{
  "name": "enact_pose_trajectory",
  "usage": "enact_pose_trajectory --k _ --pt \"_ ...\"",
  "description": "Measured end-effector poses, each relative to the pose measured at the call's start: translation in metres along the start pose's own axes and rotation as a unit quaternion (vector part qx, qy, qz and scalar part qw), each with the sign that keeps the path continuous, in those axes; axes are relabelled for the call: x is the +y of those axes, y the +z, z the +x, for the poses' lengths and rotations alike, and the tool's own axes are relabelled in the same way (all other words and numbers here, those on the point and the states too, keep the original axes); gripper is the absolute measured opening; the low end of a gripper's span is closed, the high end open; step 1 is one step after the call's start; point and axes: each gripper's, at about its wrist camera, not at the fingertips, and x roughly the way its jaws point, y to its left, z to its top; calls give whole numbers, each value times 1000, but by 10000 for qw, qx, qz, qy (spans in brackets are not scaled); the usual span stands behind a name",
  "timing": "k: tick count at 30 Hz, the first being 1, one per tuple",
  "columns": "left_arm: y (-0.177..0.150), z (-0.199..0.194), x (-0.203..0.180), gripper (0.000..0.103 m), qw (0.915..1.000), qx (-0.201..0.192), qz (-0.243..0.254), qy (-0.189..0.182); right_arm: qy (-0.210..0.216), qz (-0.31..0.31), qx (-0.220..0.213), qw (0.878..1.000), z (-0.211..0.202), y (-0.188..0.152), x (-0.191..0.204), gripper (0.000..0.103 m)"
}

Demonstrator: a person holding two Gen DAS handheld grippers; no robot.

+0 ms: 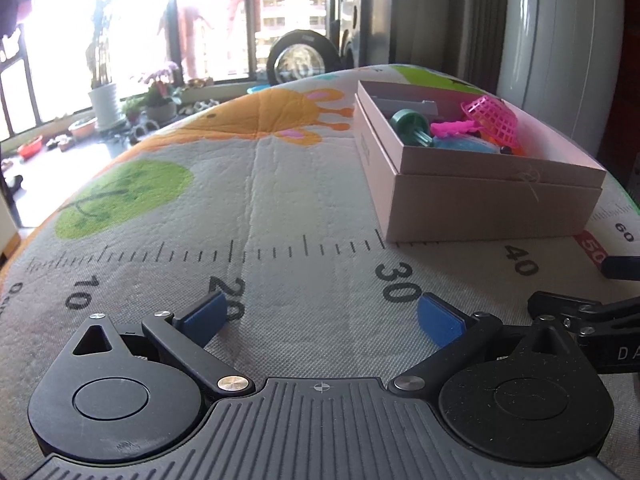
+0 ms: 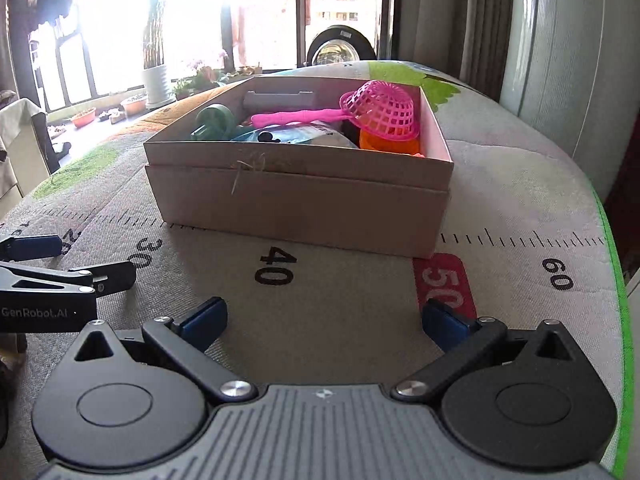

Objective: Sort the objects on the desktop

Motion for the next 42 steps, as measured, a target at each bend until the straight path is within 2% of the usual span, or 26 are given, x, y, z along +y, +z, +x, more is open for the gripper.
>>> enact_pose_trajectory --k 3,42 --pt "0 -1 -2 103 10000 -15 27 25 -3 27 -129 9999 -2 -5 0 103" --pt "1 1 -1 103 10000 -2 -23 -14 -19 12 -127 9999 -1 -4 0 103"
